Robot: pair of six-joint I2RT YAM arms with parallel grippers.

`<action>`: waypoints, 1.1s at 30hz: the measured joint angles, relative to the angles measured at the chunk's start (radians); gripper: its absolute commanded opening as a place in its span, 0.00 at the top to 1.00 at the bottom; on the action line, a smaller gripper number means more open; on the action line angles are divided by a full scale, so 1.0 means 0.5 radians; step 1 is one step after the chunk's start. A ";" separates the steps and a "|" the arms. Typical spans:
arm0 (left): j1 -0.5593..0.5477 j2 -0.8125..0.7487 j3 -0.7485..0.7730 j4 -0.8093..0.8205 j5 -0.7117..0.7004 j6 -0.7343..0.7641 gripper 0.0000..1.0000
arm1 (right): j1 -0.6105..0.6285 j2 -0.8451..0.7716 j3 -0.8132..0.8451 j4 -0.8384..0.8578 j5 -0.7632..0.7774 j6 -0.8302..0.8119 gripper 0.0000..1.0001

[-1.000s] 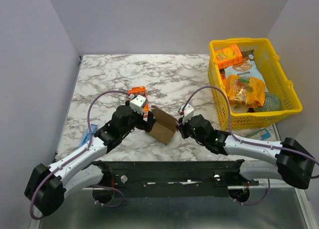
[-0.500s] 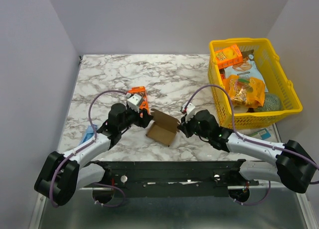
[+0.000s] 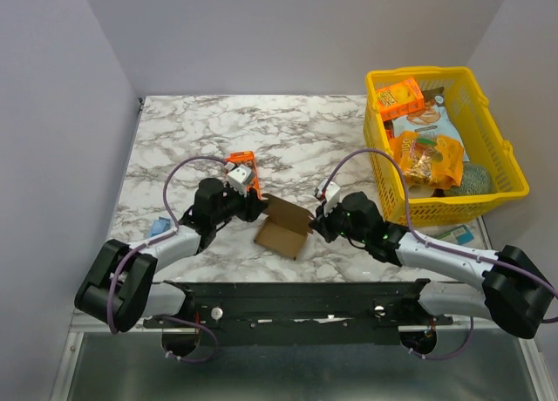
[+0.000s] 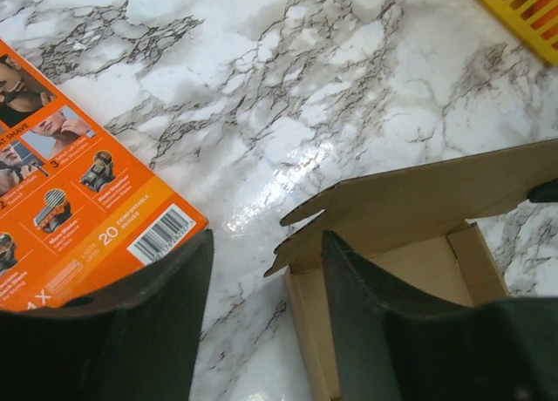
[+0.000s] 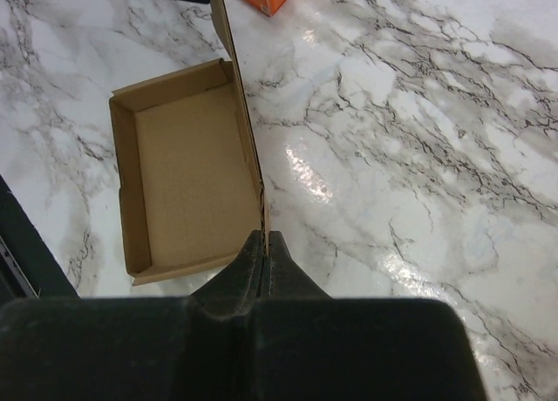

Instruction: Fold the paper box

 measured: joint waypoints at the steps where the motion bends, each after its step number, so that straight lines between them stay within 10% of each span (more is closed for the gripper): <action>1: 0.000 0.012 0.000 0.016 0.015 -0.004 0.56 | 0.000 0.000 0.000 -0.001 0.000 0.001 0.99; 5: 0.007 0.050 0.008 0.063 0.077 -0.002 0.76 | 0.000 0.003 0.001 -0.002 0.001 0.001 0.99; 18: 0.018 0.159 0.030 0.179 0.236 -0.005 0.99 | -0.009 0.045 0.033 -0.042 0.032 -0.002 0.99; 33: -0.121 0.176 -0.067 0.414 0.074 -0.047 1.00 | -0.012 0.076 0.105 -0.143 0.293 0.031 0.99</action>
